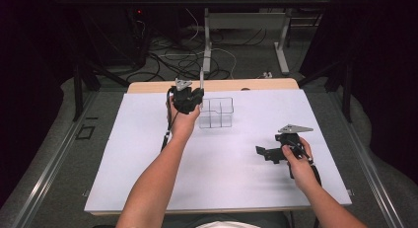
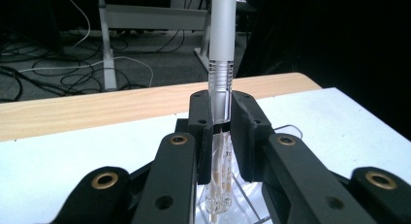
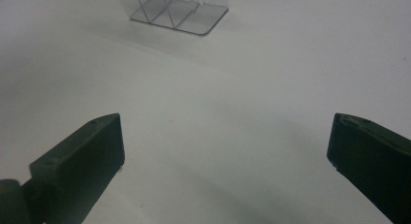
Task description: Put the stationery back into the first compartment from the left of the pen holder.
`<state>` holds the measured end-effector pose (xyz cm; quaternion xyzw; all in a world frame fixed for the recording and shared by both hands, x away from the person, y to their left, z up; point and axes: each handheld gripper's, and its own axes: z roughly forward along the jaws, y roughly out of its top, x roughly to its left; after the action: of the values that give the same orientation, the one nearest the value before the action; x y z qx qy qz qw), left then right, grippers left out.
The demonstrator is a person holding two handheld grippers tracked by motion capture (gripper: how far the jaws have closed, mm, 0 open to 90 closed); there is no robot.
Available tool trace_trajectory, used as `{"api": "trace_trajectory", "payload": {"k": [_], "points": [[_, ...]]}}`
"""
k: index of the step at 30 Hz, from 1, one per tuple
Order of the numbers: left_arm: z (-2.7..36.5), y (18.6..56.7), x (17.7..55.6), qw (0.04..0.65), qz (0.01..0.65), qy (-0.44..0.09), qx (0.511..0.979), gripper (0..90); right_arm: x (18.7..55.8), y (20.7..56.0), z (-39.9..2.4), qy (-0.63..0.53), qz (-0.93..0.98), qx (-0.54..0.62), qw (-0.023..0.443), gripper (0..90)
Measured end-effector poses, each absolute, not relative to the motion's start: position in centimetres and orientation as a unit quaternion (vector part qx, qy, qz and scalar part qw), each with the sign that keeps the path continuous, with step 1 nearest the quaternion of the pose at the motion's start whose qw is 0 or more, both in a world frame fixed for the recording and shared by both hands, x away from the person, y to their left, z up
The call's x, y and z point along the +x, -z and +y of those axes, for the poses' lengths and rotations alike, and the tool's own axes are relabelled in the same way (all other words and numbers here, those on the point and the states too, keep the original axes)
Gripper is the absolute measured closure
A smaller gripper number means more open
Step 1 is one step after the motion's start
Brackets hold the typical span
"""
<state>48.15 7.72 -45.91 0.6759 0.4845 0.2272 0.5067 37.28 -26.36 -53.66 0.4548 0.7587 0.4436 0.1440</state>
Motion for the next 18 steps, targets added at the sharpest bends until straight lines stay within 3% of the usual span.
{"api": "trace_trajectory", "payload": {"k": [18], "points": [[6.7, 47.9, 48.2, 0.467, 0.469, -0.226, 0.714, 79.7, 37.2, 53.9, -25.9, -0.440, 0.766, 0.450, 0.132, 0.0]]}}
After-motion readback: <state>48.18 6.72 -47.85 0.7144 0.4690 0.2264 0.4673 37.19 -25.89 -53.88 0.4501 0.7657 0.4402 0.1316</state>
